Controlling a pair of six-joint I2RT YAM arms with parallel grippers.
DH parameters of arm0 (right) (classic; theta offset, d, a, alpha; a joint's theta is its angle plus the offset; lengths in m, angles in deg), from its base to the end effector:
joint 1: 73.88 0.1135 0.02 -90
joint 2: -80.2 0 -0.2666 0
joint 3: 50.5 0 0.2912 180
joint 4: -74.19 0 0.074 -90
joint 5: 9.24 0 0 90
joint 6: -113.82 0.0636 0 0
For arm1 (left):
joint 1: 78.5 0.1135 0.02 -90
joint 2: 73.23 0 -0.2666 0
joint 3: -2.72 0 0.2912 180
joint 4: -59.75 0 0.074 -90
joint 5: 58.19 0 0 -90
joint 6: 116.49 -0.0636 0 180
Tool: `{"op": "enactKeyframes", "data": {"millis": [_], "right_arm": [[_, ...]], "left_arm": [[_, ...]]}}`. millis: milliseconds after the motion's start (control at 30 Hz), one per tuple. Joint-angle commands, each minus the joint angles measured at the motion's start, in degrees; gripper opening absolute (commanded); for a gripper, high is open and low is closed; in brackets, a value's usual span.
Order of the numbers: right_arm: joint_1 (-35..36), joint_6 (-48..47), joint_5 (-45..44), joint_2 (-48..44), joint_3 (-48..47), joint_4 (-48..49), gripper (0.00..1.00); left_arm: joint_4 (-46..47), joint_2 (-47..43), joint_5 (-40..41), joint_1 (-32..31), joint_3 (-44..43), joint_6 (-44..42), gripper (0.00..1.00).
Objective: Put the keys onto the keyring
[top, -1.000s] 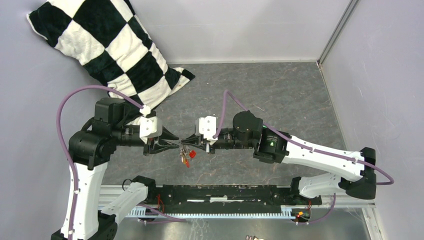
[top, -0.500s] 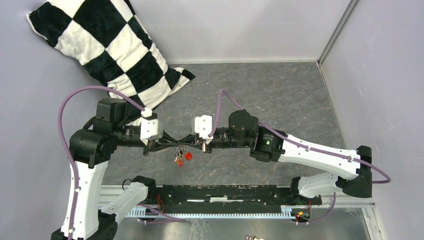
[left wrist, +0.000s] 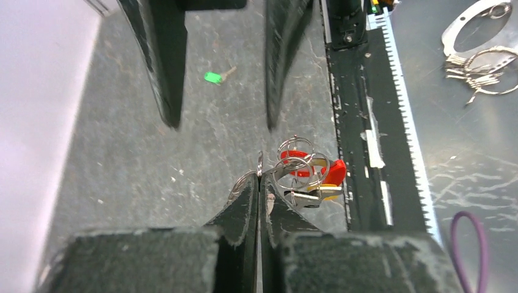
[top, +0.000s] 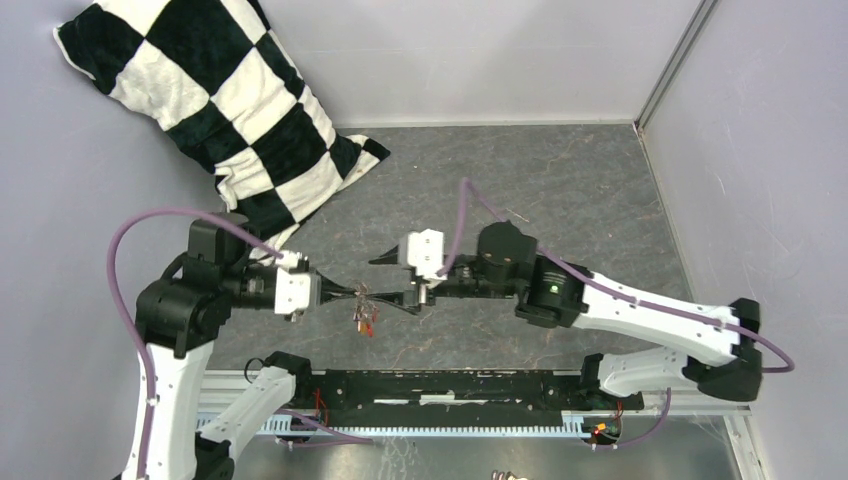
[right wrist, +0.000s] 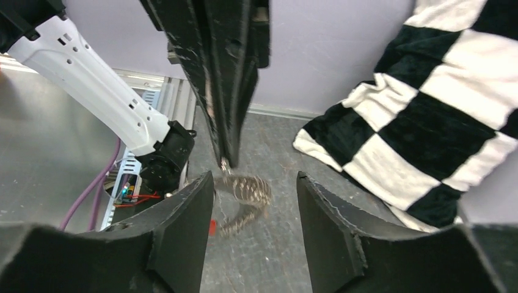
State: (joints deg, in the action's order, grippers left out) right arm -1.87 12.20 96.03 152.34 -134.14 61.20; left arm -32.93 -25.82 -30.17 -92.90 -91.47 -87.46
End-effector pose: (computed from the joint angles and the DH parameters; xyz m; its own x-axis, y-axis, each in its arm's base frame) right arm 0.0949 0.3465 0.4218 0.1933 -0.0338 -0.9806 -0.9800 0.0416 -0.1946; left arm 0.0938 -0.0821 0.4474 0.2849 0.3509 -0.8920 0.9536 -0.0095 0.3008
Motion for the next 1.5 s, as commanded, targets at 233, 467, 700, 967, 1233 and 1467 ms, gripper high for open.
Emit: {"op": "enactKeyframes", "data": {"millis": [233, 467, 700, 967, 1233, 1467], "right_arm": [[0.15, -1.67, -5.09, -13.18, 9.25, 6.99, 0.47], [0.19, -0.17, -1.58, -13.02, 10.97, 13.4, 0.4], [0.15, 0.99, -2.39, -12.08, 11.28, 18.57, 0.35], [0.15, 2.17, 1.26, -10.38, 9.23, 20.24, 0.32], [0.21, 5.31, 5.49, -9.55, 10.96, 23.86, 0.34], [0.23, 7.1, 7.6, -8.37, 10.71, 25.97, 0.34]], "left_arm": [[15.42, -3.87, -13.32, -0.11, -0.11, -4.71, 0.02], [22.37, -4.54, -16.74, -0.11, -0.18, 3.93, 0.02], [34.06, -6.79, -19.88, -0.11, 3.06, 18.59, 0.02], [37.82, -6.48, -21.92, -0.11, 4.29, 27.93, 0.02], [37.77, -5.18, -22.2, -0.11, 3.81, 28.8, 0.02], [37.82, -5.58, -20.75, -0.11, 5.68, 27.06, 0.02]]}}
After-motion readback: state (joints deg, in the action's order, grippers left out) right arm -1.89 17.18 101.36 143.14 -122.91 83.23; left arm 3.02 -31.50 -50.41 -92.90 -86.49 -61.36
